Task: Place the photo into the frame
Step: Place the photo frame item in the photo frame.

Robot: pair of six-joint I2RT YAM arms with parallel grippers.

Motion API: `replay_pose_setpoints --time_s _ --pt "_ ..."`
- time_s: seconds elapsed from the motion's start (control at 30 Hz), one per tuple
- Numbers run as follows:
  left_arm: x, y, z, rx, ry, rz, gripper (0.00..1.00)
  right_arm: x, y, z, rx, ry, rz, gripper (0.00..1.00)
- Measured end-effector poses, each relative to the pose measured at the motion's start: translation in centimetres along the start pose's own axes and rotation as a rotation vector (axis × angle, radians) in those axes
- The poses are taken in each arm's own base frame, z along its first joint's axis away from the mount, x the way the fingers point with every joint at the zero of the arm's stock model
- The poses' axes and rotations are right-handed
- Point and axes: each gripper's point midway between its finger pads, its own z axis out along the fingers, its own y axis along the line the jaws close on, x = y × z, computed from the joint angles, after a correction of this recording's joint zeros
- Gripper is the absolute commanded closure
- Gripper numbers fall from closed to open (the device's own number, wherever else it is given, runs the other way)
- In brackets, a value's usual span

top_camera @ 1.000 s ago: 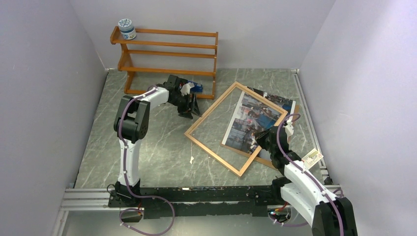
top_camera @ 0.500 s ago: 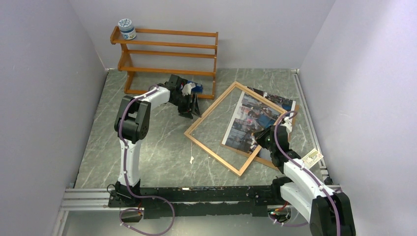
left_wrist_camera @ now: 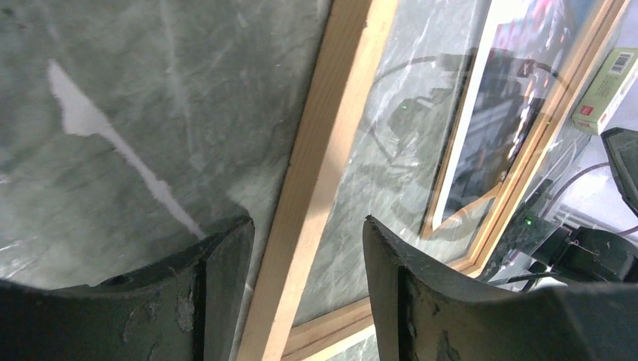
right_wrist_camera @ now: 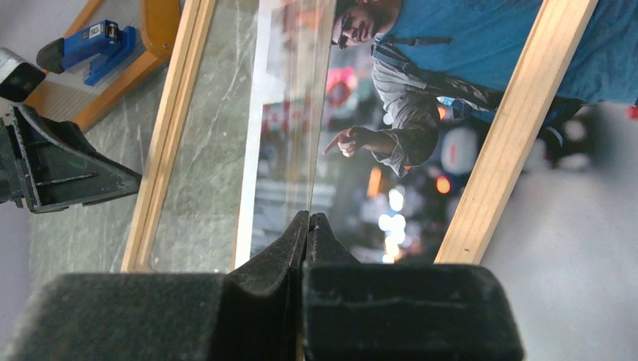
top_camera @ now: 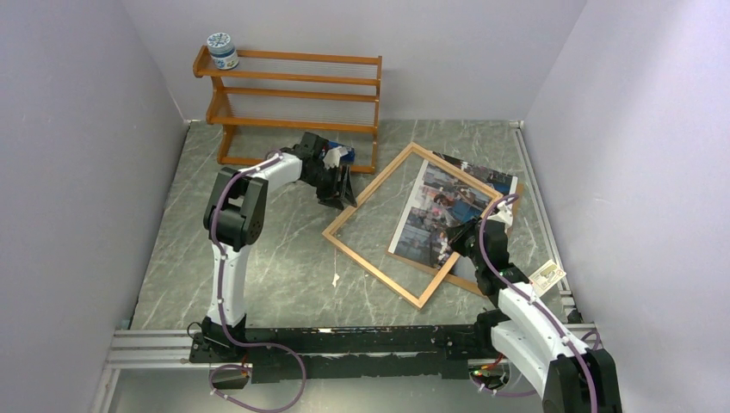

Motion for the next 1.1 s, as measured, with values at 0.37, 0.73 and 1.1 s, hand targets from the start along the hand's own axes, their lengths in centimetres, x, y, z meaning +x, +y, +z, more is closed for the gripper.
replay_pose_setpoints --time_s 0.37,0.73,1.1 --pt "0.5 -1.0 0.7 0.025 0.017 0.02 0.41 0.2 -0.2 0.6 -0.01 -0.006 -0.029 1.0" --pt "0.5 -0.5 0.9 -0.008 0.015 0.019 0.49 0.0 0.2 1.2 -0.028 -0.019 -0.023 0.99" --pt "0.5 -0.3 1.0 -0.017 0.018 0.012 0.51 1.4 -0.8 2.2 0.012 0.012 0.104 0.77"
